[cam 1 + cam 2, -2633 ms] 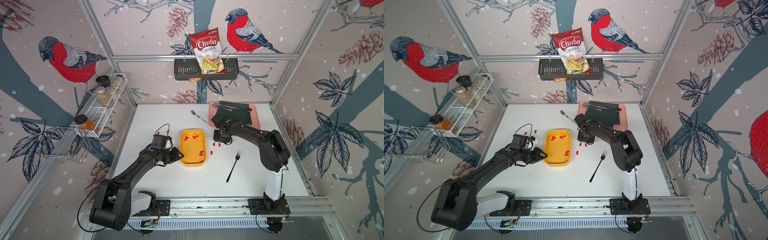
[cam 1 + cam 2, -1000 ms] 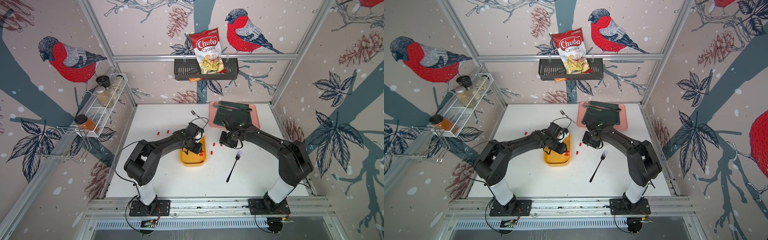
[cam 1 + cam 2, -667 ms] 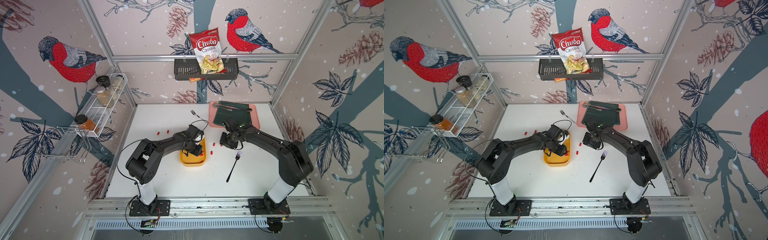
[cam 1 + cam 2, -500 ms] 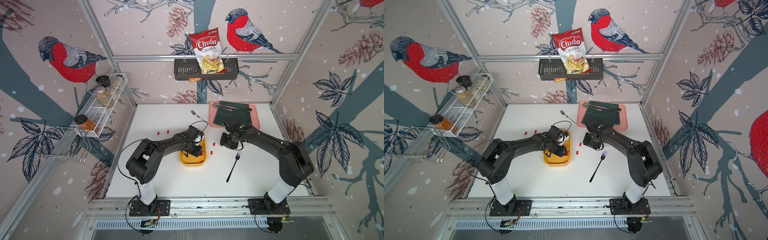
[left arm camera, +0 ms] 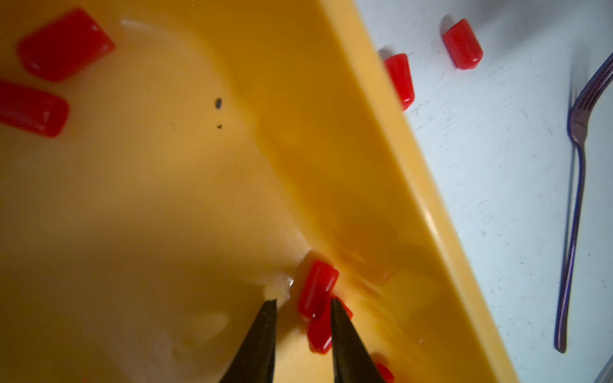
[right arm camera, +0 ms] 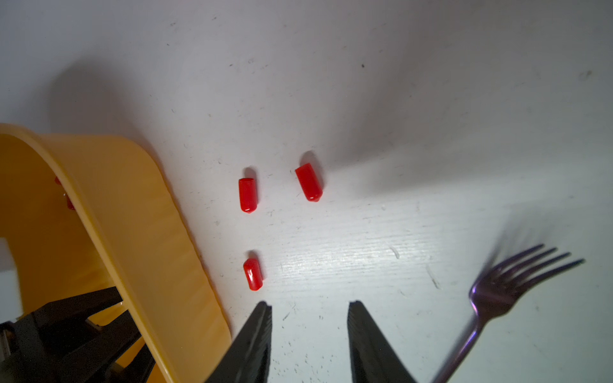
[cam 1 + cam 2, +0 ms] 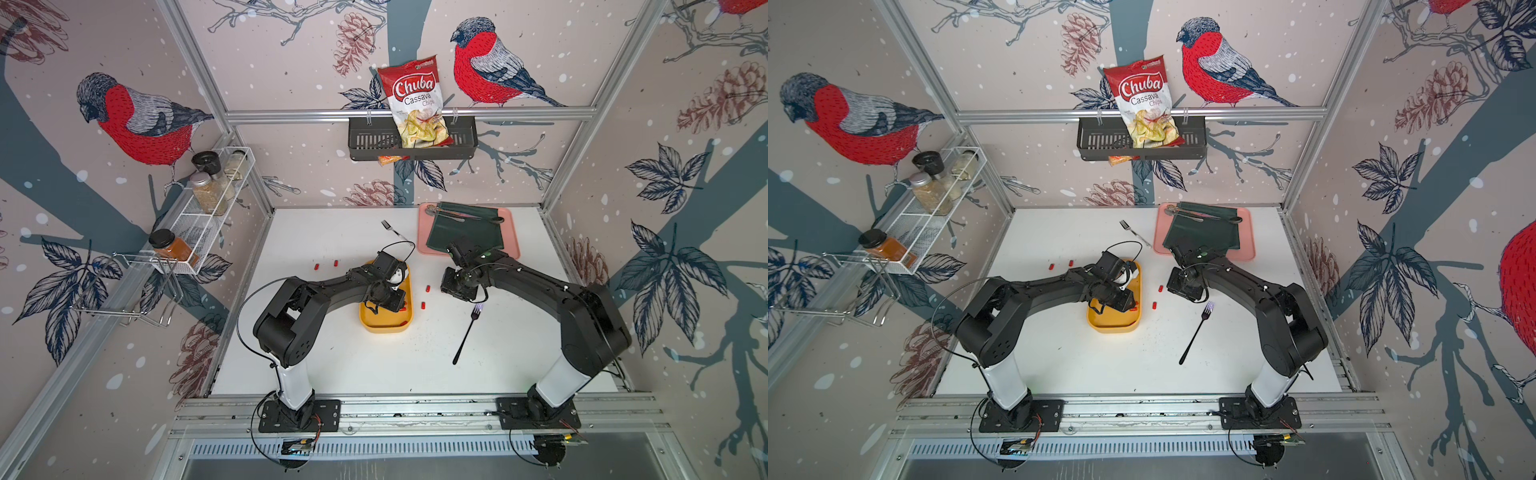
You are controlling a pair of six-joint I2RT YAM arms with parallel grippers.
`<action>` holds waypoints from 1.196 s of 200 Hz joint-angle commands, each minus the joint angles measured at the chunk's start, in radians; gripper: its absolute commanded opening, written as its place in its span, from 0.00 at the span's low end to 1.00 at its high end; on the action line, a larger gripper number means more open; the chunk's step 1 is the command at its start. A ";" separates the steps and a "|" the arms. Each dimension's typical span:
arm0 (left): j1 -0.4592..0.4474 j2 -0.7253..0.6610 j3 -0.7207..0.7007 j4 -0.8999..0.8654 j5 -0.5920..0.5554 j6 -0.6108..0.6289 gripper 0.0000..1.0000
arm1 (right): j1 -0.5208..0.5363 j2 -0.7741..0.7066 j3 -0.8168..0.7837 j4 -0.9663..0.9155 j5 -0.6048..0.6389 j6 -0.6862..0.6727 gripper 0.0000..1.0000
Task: Take the screw protection sleeves out of the storage box
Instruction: Pick up the screw protection sleeve from the storage box, then place the screw protection sleeve at the center of the board.
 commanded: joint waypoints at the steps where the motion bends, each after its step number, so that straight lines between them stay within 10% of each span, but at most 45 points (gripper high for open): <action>1: -0.004 0.017 0.009 0.018 0.019 -0.002 0.28 | 0.002 -0.006 -0.003 0.005 0.003 0.005 0.43; 73: -0.005 0.003 -0.002 0.039 0.019 -0.024 0.03 | 0.003 -0.004 -0.011 0.009 0.000 0.002 0.42; 143: 0.054 -0.103 0.046 -0.020 0.006 -0.104 0.00 | 0.002 0.001 0.000 0.008 0.011 0.004 0.42; 239: 0.579 -0.237 0.064 -0.142 -0.097 -0.129 0.00 | 0.001 0.023 0.022 0.009 0.004 -0.005 0.42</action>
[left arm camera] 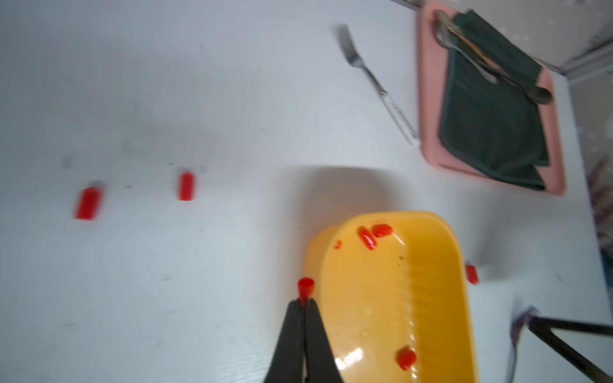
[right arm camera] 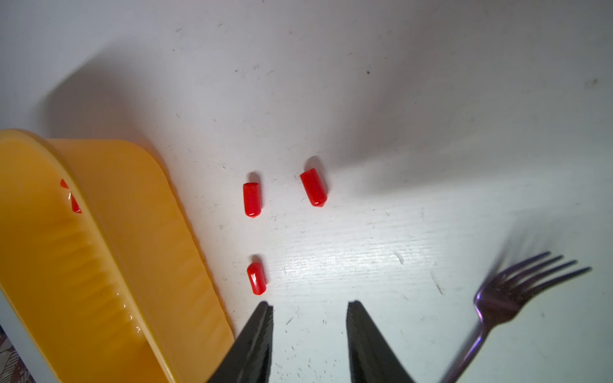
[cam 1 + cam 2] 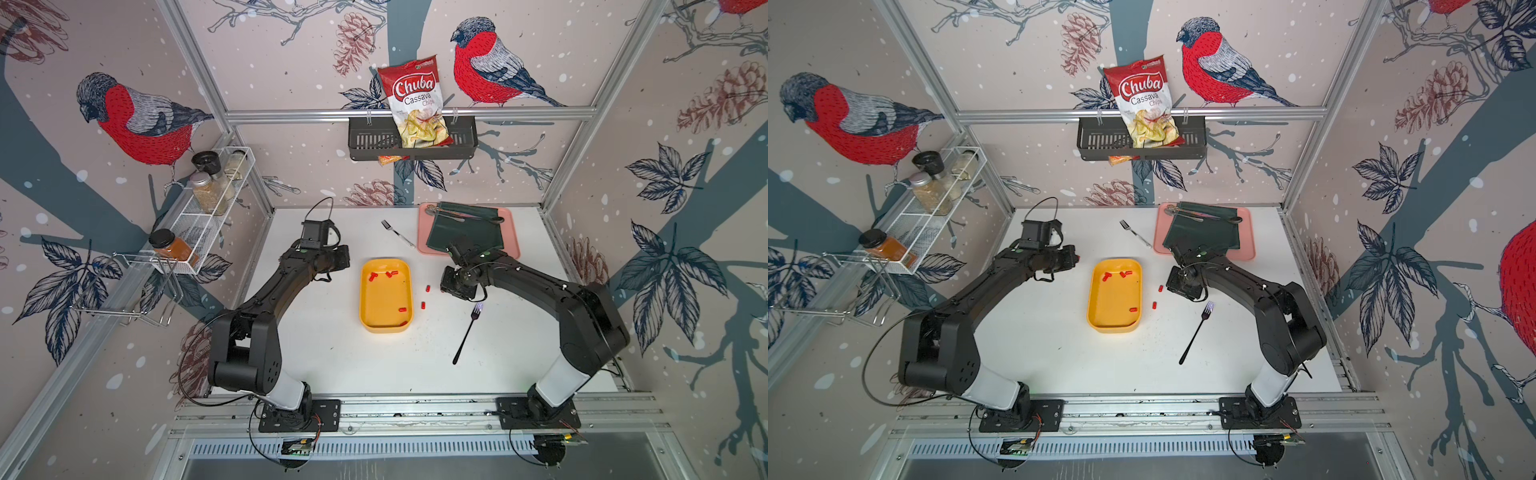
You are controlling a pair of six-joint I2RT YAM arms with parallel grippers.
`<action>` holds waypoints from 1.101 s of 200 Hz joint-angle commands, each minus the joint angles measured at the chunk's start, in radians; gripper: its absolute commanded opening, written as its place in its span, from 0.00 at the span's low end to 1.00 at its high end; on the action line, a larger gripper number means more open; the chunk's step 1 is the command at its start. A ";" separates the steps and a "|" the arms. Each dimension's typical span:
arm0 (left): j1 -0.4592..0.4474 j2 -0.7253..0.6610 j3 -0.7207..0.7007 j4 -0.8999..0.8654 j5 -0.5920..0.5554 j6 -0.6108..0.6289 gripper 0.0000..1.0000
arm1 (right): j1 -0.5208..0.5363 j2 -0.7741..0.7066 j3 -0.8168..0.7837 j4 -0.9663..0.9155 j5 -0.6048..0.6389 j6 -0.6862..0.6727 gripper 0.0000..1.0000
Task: Take the screw protection sleeves out of the storage box
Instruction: Place the screw protection sleeve at the center of the board.
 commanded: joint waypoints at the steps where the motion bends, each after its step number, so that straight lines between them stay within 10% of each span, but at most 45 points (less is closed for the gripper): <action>1: 0.059 0.035 0.007 -0.042 -0.052 0.013 0.00 | 0.001 0.009 0.010 0.005 0.003 -0.005 0.42; 155: 0.024 0.242 -0.100 0.107 -0.184 -0.024 0.03 | 0.005 0.011 -0.014 0.012 0.001 -0.013 0.42; 220: -0.003 0.219 -0.100 0.104 -0.190 -0.045 0.26 | 0.007 0.017 -0.025 0.022 -0.008 -0.009 0.42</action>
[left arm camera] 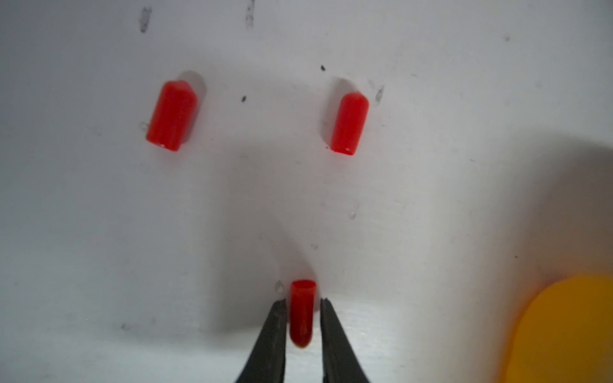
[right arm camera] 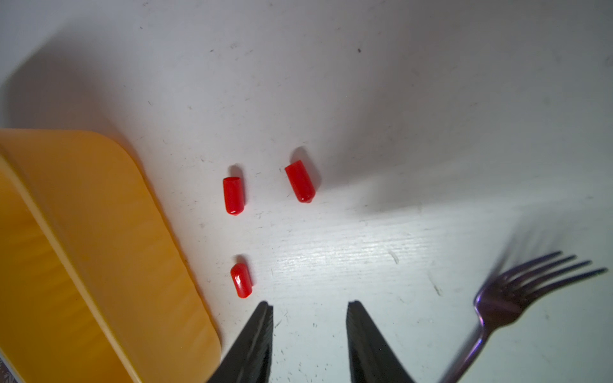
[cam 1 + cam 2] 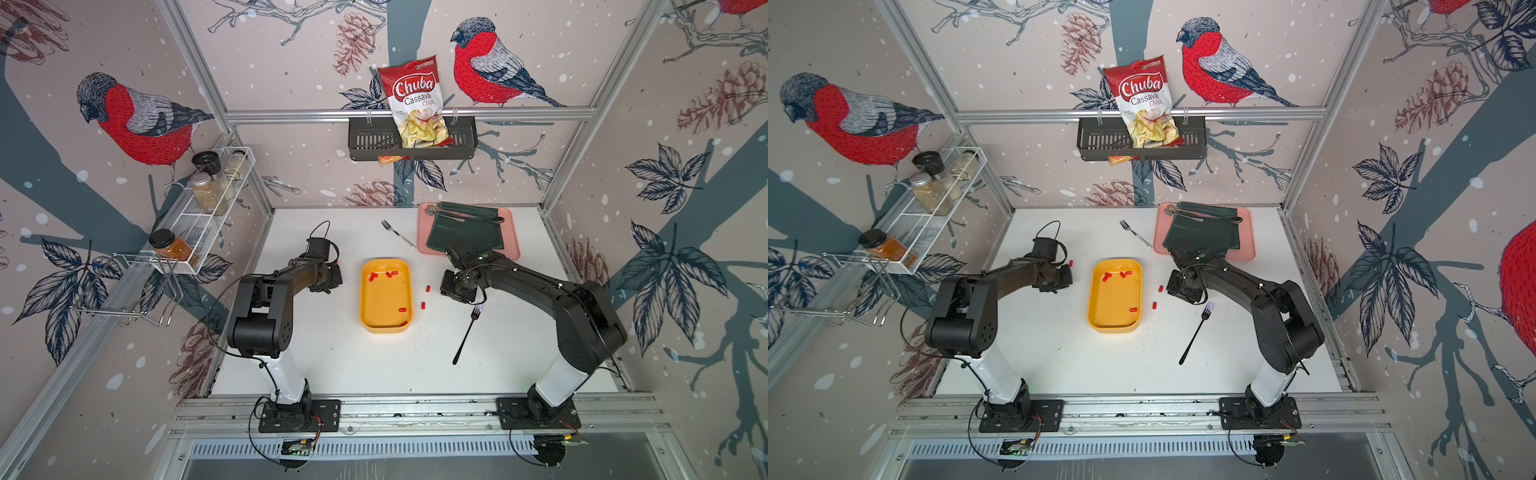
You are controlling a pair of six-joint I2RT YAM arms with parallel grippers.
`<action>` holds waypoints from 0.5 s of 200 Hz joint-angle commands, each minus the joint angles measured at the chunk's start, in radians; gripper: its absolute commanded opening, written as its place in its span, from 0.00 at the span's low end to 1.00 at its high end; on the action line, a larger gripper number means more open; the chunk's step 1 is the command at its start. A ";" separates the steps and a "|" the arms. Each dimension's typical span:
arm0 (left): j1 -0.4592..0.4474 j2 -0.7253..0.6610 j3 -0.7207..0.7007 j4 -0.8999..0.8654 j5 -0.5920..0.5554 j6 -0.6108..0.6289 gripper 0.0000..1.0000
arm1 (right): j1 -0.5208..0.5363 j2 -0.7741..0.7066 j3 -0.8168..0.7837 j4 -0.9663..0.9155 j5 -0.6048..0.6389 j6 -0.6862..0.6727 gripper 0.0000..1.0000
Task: Take the screw protection sleeves out of the storage box
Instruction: Place the screw protection sleeve at the center of the board.
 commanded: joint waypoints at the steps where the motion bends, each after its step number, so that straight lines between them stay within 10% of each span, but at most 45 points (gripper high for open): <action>1: -0.007 -0.016 -0.001 0.006 -0.002 -0.014 0.26 | 0.001 0.003 -0.001 0.014 -0.004 -0.009 0.42; 100: -0.036 -0.163 0.049 -0.112 -0.008 -0.020 0.28 | 0.001 -0.002 0.009 0.014 -0.003 -0.009 0.42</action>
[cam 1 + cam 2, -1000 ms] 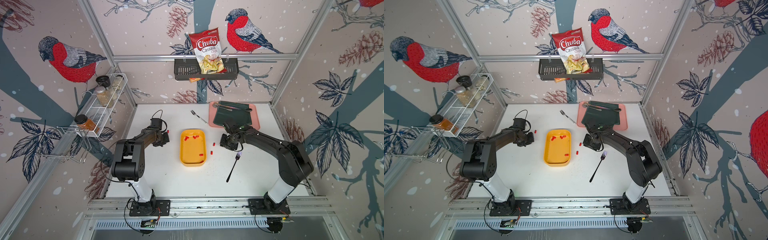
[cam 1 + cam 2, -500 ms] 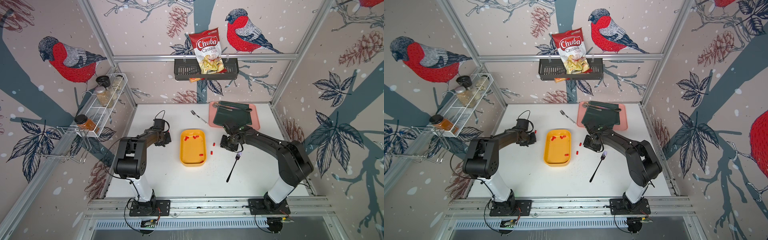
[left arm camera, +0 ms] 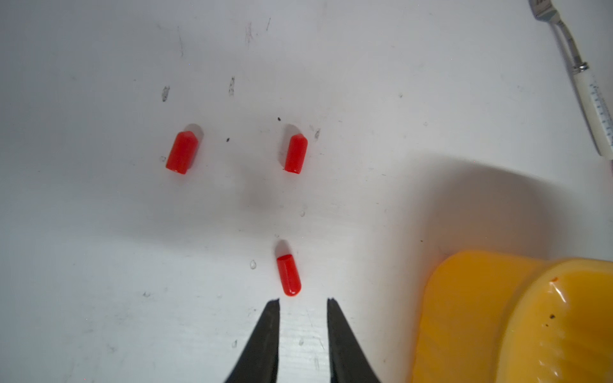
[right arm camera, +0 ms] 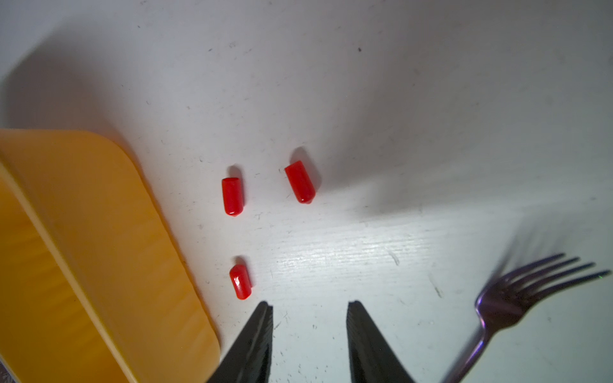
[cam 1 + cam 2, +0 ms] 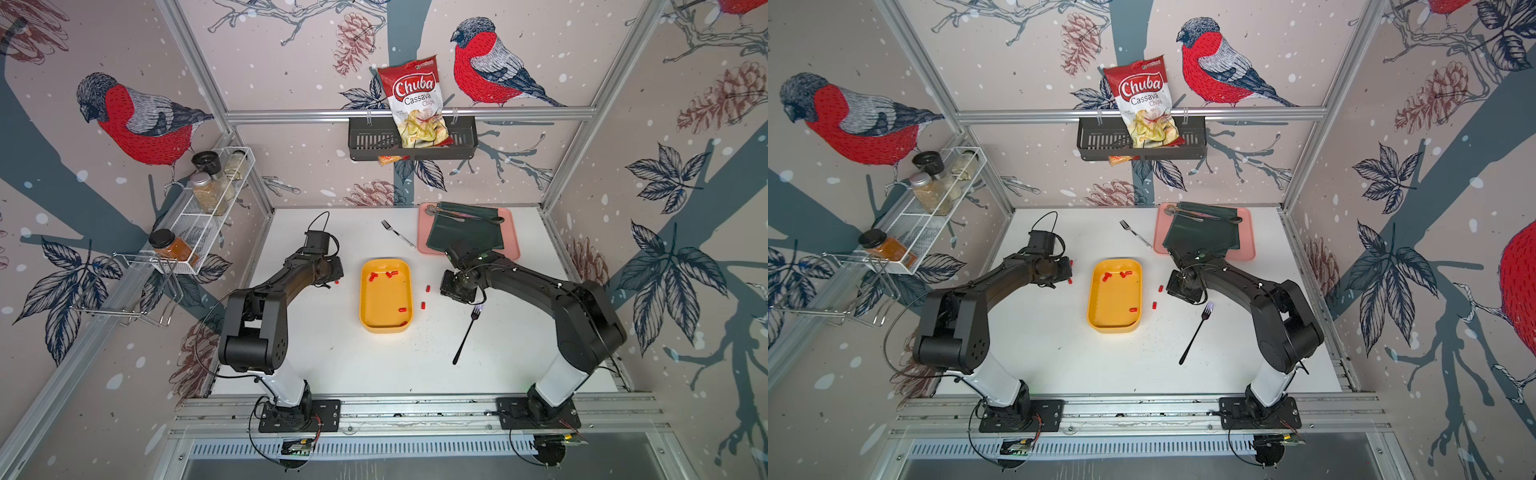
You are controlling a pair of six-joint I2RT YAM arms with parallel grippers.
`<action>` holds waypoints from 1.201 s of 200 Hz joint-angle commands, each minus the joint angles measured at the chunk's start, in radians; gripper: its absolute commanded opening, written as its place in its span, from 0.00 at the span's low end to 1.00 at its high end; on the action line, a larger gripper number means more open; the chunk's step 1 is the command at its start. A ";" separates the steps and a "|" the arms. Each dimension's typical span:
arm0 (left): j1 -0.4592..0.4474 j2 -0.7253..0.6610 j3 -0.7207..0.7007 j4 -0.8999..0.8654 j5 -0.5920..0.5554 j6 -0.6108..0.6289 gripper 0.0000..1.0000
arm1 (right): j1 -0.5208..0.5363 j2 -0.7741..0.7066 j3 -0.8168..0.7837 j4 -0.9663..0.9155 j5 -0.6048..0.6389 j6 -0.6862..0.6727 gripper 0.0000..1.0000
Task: Take the screw protection sleeves out of the storage box
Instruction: Place the screw protection sleeve at the center of the board, then pick up the screw protection sleeve from the storage box.
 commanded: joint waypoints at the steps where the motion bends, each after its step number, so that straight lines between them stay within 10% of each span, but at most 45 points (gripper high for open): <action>1: -0.014 -0.033 0.014 -0.049 -0.008 -0.009 0.28 | 0.002 -0.004 0.008 0.011 -0.003 -0.009 0.42; 67: -0.185 -0.140 0.053 -0.108 0.059 -0.098 0.30 | 0.002 0.003 0.015 0.019 -0.011 -0.013 0.42; 120: -0.380 -0.050 0.117 -0.124 -0.106 0.044 0.31 | -0.003 0.010 0.029 0.013 -0.011 -0.028 0.42; 240: -0.451 0.224 0.205 -0.100 -0.395 0.098 0.25 | -0.035 -0.033 -0.036 0.019 -0.012 -0.031 0.42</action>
